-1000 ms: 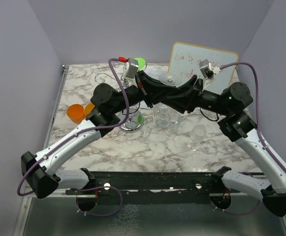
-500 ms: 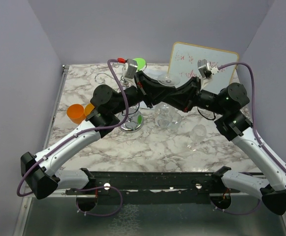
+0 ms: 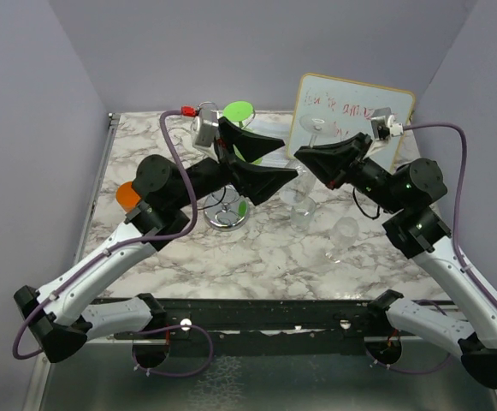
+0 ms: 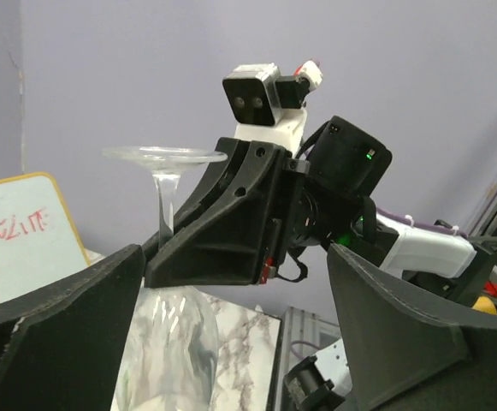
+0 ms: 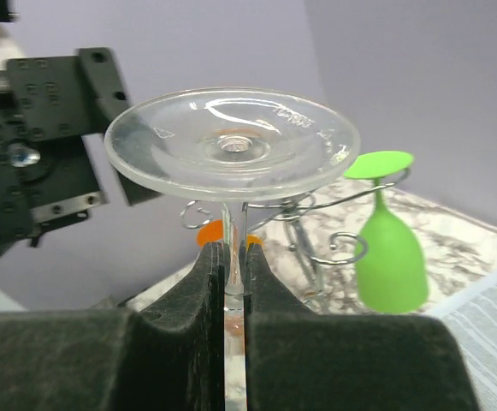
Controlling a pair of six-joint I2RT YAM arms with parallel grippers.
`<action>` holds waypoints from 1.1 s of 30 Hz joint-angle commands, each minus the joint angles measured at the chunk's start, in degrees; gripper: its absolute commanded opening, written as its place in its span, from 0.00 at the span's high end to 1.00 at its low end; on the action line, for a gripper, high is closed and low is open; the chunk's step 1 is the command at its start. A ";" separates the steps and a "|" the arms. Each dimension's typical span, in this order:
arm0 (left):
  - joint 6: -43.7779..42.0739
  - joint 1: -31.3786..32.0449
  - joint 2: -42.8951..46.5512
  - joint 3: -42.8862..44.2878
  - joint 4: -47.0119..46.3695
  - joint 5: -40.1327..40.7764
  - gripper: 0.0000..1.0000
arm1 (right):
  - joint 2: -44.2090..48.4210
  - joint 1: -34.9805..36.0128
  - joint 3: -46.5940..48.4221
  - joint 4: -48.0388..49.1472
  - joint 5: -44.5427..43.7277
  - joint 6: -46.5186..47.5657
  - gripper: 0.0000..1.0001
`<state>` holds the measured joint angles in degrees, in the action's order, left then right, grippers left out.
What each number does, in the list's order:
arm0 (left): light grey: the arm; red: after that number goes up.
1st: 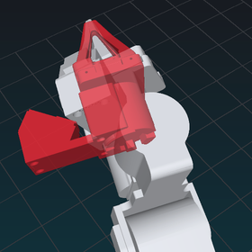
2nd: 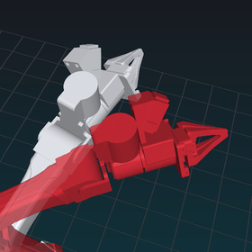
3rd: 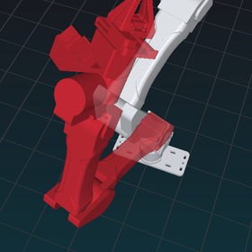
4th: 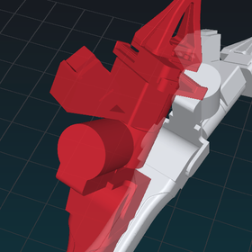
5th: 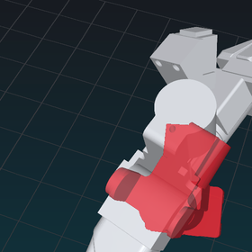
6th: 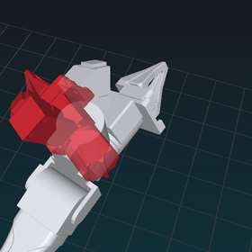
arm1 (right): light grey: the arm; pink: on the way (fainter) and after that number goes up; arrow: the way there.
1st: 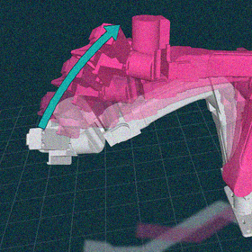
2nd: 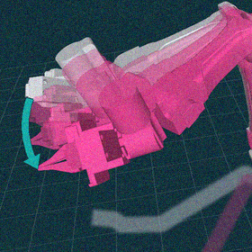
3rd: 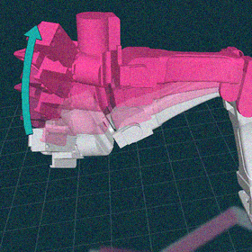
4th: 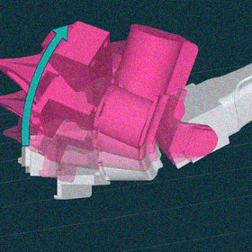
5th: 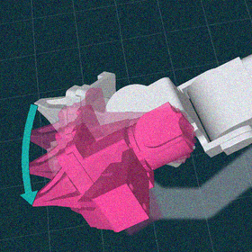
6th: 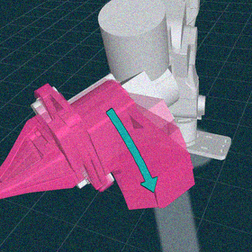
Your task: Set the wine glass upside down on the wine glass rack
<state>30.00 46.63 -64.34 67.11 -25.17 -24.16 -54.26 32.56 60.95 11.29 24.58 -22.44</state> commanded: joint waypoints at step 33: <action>-11.07 0.20 14.35 6.02 38.79 40.42 0.04 | -22.97 -0.17 0.62 10.21 -7.98 9.99 0.99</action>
<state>17.23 46.63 -49.08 74.17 14.63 17.45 -76.31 32.53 61.32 14.85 12.75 -13.19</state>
